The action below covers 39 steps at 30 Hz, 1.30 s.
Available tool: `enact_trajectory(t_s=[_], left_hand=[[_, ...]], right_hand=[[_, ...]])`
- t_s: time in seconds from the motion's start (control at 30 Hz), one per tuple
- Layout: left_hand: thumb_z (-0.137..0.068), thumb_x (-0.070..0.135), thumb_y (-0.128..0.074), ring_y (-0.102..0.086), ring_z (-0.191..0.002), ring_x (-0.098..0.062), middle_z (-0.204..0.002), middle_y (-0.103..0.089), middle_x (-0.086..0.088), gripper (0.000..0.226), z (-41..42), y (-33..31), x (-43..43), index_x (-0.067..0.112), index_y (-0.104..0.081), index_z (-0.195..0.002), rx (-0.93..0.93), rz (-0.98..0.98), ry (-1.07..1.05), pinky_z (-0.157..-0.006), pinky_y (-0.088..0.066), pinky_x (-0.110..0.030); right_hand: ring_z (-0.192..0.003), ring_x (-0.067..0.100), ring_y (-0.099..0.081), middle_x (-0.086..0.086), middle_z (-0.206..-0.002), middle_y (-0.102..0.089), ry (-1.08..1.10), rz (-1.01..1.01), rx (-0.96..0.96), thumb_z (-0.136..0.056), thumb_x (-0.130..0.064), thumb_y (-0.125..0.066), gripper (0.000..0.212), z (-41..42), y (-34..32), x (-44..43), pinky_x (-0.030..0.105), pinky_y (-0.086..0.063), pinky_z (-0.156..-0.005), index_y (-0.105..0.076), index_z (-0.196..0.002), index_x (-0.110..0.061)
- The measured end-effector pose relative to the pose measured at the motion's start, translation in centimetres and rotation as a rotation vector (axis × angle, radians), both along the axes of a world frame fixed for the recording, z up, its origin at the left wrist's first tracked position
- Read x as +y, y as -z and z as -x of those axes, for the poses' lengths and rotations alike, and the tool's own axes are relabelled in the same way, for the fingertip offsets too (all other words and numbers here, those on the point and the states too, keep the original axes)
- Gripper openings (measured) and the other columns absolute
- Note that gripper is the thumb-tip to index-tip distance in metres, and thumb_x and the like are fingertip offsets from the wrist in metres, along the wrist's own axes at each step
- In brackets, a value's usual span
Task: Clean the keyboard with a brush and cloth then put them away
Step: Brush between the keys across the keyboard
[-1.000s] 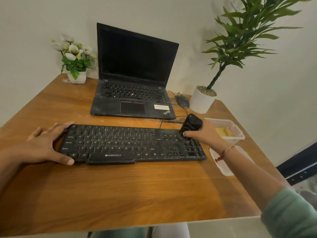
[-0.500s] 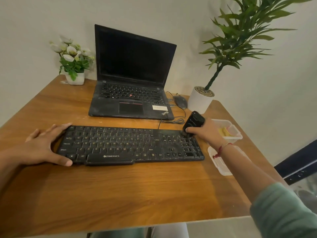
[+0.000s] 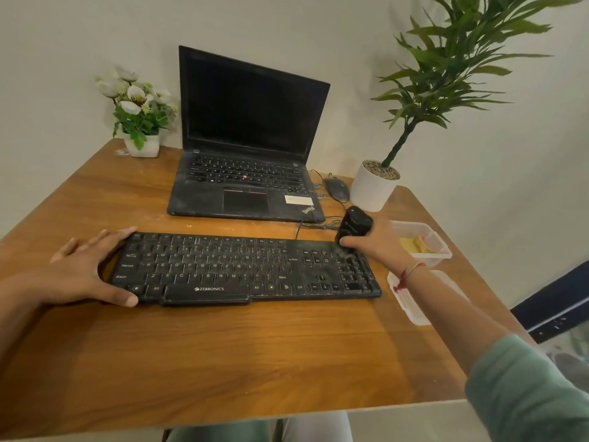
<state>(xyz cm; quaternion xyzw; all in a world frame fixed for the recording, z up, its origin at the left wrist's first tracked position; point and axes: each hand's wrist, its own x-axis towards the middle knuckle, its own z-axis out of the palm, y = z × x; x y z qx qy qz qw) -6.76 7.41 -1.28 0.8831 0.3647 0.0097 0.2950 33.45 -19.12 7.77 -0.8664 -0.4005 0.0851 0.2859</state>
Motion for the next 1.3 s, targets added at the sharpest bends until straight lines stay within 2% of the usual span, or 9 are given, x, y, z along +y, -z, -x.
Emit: enact_trajectory(t_s=[0.13,0.27,0.43,0.6,0.73,0.9,1.0,1.07,1.3], left_hand=[[-0.021,0.09,-0.063,0.006,-0.143,-0.007,-0.157,-0.01,0.007,0.137,0.0,0.2,0.2,0.057,0.004,-0.135,-0.004,-0.001,0.0,-0.113,0.012,-0.037],[-0.02,0.091,-0.062,0.003,-0.143,-0.007,-0.157,-0.014,0.008,0.138,0.1,0.4,0.3,0.053,0.001,-0.137,-0.025,-0.015,0.008,-0.114,0.01,-0.039],[-0.021,0.09,-0.063,-0.003,-0.144,-0.01,-0.155,-0.019,0.007,0.139,0.1,1.0,0.6,0.05,-0.006,-0.142,-0.062,-0.044,0.006,-0.114,0.006,-0.041],[-0.022,0.09,-0.062,-0.001,-0.144,-0.009,-0.156,-0.017,0.007,0.137,0.1,0.7,0.4,0.053,-0.002,-0.139,-0.041,-0.053,0.003,-0.114,0.005,-0.04],[-0.021,0.09,-0.063,-0.004,-0.144,-0.012,-0.156,-0.018,0.006,0.14,0.0,0.8,0.6,0.048,-0.006,-0.143,-0.042,-0.052,-0.002,-0.114,0.004,-0.04],[-0.022,0.091,-0.061,0.003,-0.144,-0.011,-0.158,-0.009,0.004,0.131,0.1,0.5,0.2,0.061,0.006,-0.13,0.007,-0.026,-0.011,-0.113,0.009,-0.039],[-0.02,0.092,-0.059,0.004,-0.144,-0.012,-0.158,-0.008,0.002,0.134,0.0,0.1,0.0,0.06,0.005,-0.132,0.016,-0.022,-0.007,-0.113,0.01,-0.038],[-0.019,0.093,-0.057,0.003,-0.144,-0.012,-0.158,-0.008,0.003,0.14,0.0,0.0,-0.1,0.053,0.002,-0.14,0.019,-0.029,0.0,-0.113,0.01,-0.038],[-0.02,0.094,-0.056,0.002,-0.144,-0.013,-0.158,-0.009,0.003,0.145,0.1,0.0,0.0,0.046,0.0,-0.144,0.02,-0.029,0.016,-0.113,0.01,-0.039]], right_hand=[[-0.066,0.013,-0.059,-0.003,-0.068,-0.061,0.061,-0.023,-0.044,-0.068,-0.025,-0.079,0.025,-0.6,-0.2,-0.9,0.019,-0.045,-0.053,-0.055,-0.07,-0.02],[-0.074,0.015,-0.066,0.004,-0.08,-0.069,-0.008,0.059,0.067,-0.063,-0.031,-0.081,0.036,1.0,1.1,-2.0,0.032,-0.056,-0.067,-0.064,-0.087,-0.011],[-0.07,0.013,-0.056,0.005,-0.077,-0.064,0.111,-0.003,-0.032,-0.071,-0.026,-0.078,0.026,-0.3,-0.5,-2.7,0.021,-0.044,-0.058,-0.06,-0.08,-0.009],[-0.077,0.014,-0.064,0.001,-0.082,-0.066,-0.029,0.035,0.138,-0.068,-0.023,-0.082,0.03,2.3,0.3,-2.6,0.027,-0.054,-0.066,-0.061,-0.088,-0.015],[-0.075,0.016,-0.062,0.004,-0.077,-0.066,0.086,-0.013,-0.014,-0.067,-0.028,-0.08,0.028,0.6,-0.1,-2.5,0.021,-0.046,-0.056,-0.061,-0.079,-0.011],[-0.08,0.016,-0.063,0.004,-0.086,-0.067,-0.047,0.071,0.049,-0.066,-0.028,-0.081,0.039,2.9,0.6,-2.5,0.031,-0.055,-0.071,-0.062,-0.094,-0.009],[-0.069,0.015,-0.062,0.0,-0.07,-0.063,0.006,0.058,-0.04,-0.067,-0.029,-0.079,0.026,1.7,0.2,-2.5,0.015,-0.046,-0.052,-0.061,-0.076,-0.012],[-0.066,0.016,-0.059,0.002,-0.066,-0.062,0.058,0.026,-0.089,-0.067,-0.032,-0.078,0.029,1.4,0.0,-2.5,0.015,-0.039,-0.047,-0.057,-0.068,-0.012],[-0.081,0.021,-0.065,0.008,-0.082,-0.068,0.06,0.022,0.014,-0.067,-0.027,-0.08,0.031,2.0,0.0,-3.2,0.033,-0.054,-0.069,-0.062,-0.084,-0.009]])
